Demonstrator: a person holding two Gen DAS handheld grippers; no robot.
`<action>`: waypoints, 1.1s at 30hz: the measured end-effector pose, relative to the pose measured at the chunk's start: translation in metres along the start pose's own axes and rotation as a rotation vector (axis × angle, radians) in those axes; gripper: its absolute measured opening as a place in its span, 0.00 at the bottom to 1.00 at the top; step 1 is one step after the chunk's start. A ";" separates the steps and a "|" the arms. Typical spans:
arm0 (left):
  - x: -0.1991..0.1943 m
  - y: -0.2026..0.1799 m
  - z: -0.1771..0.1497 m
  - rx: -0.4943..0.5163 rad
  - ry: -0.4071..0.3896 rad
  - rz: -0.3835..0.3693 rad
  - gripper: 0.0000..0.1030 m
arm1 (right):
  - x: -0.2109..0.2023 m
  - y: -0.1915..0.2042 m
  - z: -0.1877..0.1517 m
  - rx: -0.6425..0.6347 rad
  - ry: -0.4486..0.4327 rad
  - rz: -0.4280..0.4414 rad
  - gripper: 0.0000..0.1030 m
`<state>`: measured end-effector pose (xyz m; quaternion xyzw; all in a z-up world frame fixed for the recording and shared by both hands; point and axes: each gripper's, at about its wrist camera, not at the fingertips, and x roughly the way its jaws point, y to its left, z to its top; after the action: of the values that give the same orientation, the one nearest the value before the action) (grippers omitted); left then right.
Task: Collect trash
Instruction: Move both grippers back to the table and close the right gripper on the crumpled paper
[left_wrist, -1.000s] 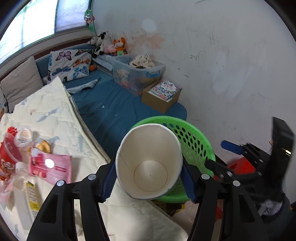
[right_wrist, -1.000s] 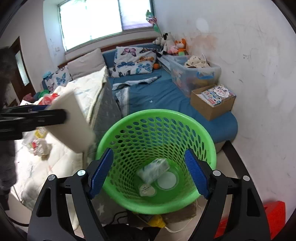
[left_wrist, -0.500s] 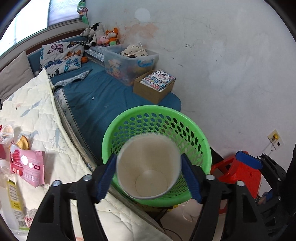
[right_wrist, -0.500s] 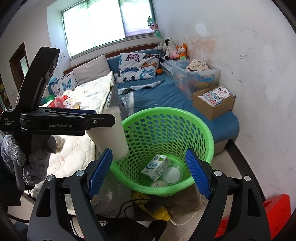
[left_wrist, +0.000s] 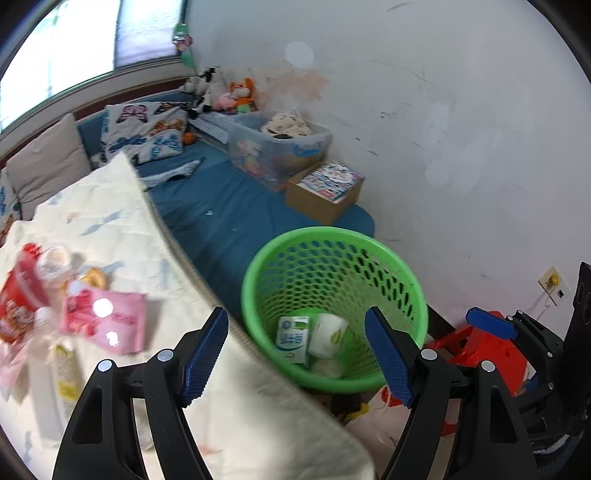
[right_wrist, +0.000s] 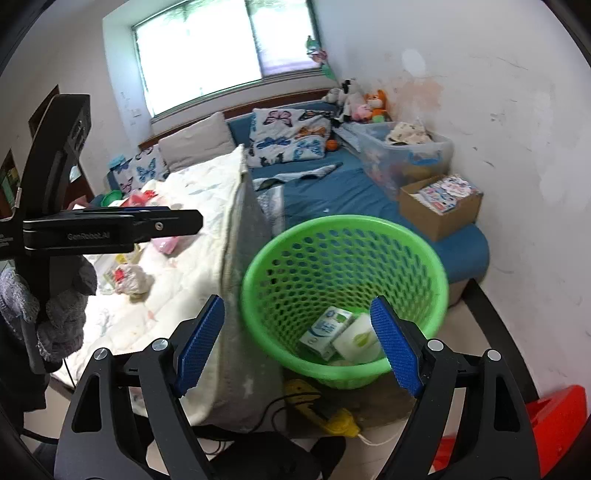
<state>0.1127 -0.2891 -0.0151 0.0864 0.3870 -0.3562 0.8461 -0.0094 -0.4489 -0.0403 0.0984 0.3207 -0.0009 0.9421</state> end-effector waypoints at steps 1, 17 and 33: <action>-0.008 0.006 -0.003 -0.005 -0.009 0.014 0.72 | 0.001 0.005 -0.001 -0.004 0.000 0.008 0.79; -0.076 0.119 -0.034 -0.171 -0.058 0.221 0.72 | 0.041 0.106 0.006 -0.124 0.058 0.206 0.79; -0.087 0.199 -0.073 -0.319 0.000 0.299 0.71 | 0.110 0.189 0.013 -0.220 0.145 0.312 0.73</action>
<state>0.1642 -0.0660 -0.0291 0.0080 0.4216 -0.1610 0.8924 0.0979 -0.2596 -0.0623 0.0431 0.3668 0.1871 0.9103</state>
